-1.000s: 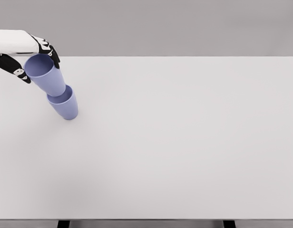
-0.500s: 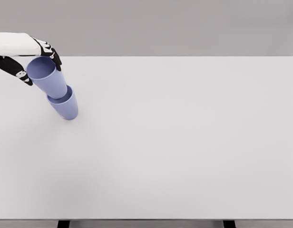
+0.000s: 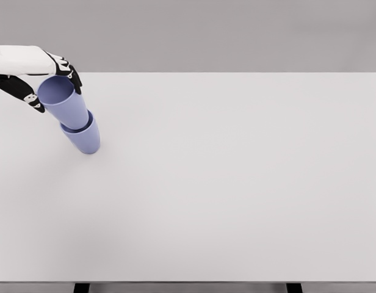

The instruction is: Place the right cup on the left cup with left arm

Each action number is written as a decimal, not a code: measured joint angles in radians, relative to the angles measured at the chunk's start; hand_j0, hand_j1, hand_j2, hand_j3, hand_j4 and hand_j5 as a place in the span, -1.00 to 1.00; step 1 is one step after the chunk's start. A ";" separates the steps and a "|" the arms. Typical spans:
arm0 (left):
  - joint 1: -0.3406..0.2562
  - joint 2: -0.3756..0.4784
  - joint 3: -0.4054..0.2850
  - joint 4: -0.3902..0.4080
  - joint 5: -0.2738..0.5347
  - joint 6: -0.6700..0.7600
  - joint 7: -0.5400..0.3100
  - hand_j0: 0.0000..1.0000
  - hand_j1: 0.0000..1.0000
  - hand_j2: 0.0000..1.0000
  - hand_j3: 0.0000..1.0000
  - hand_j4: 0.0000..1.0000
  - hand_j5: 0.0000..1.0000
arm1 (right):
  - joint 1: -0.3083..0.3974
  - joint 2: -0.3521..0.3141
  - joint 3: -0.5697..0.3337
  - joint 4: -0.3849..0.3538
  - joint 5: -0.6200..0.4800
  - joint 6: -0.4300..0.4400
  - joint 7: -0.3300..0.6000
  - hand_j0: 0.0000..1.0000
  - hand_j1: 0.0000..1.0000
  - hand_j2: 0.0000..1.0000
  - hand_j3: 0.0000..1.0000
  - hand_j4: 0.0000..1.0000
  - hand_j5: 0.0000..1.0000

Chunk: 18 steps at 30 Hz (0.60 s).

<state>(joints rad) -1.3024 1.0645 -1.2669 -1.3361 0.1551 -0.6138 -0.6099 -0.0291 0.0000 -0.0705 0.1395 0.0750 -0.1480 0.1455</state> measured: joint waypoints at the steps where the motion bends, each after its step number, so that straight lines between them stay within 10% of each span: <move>1: 0.000 -0.001 0.001 0.000 0.000 0.000 0.000 0.16 0.16 0.16 0.16 0.16 0.16 | 0.000 0.000 0.000 0.000 0.000 0.000 0.000 1.00 1.00 1.00 1.00 1.00 1.00; 18: 0.014 -0.009 0.013 0.006 -0.019 0.000 0.000 0.28 0.28 0.28 0.28 0.28 0.28 | 0.000 0.000 0.000 0.000 0.000 0.000 0.000 1.00 1.00 1.00 1.00 1.00 1.00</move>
<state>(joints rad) -1.2885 1.0553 -1.2539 -1.3301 0.1362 -0.6140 -0.6097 -0.0291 0.0000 -0.0705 0.1396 0.0750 -0.1477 0.1455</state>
